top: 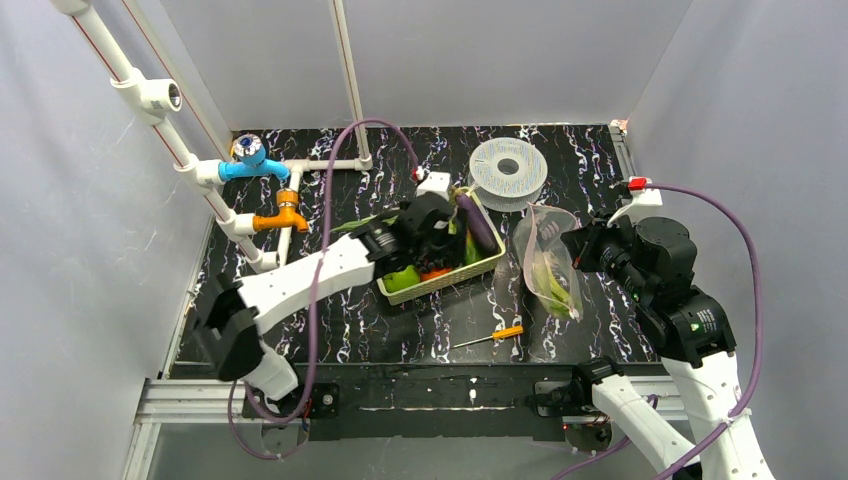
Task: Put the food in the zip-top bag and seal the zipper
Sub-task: Pick up the fake vegetable from the bin.
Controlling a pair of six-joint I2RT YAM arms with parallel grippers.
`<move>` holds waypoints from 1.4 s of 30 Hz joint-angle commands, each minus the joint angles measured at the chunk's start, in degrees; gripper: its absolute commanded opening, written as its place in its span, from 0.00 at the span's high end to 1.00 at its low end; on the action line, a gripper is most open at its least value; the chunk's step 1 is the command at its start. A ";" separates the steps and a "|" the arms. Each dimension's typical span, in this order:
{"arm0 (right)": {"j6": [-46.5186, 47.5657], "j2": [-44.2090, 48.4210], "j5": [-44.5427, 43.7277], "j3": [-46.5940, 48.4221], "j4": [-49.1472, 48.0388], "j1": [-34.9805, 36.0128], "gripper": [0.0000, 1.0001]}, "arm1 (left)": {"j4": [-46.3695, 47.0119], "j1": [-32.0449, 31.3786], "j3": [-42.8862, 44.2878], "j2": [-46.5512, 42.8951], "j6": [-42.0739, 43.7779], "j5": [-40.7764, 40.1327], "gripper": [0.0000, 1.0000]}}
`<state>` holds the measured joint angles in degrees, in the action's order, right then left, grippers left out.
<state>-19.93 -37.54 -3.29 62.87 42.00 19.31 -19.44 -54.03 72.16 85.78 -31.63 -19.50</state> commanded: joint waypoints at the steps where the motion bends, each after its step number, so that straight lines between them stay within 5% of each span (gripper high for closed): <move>1: 0.95 0.75 -0.33 0.88 -3.91 0.20 0.99 | 1.86 1.45 10.07 8.34 -7.03 -1.37 0.17; 14: 1.48 1.90 0.21 -1.49 -5.41 0.19 0.99 | 23.15 1.58 13.44 21.49 -13.97 -17.36 0.17; 26: 3.14 2.22 -1.44 -2.07 -6.16 0.20 0.99 | 8.38 1.63 26.61 33.53 -25.50 -33.03 0.20; 42: 3.67 2.66 -1.65 -2.05 -6.31 0.18 0.99 | 5.66 1.97 32.00 41.21 -33.51 -33.37 0.42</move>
<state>-17.49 -35.66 -4.36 60.16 39.20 19.31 -11.71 -52.60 102.39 126.32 -62.22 -49.16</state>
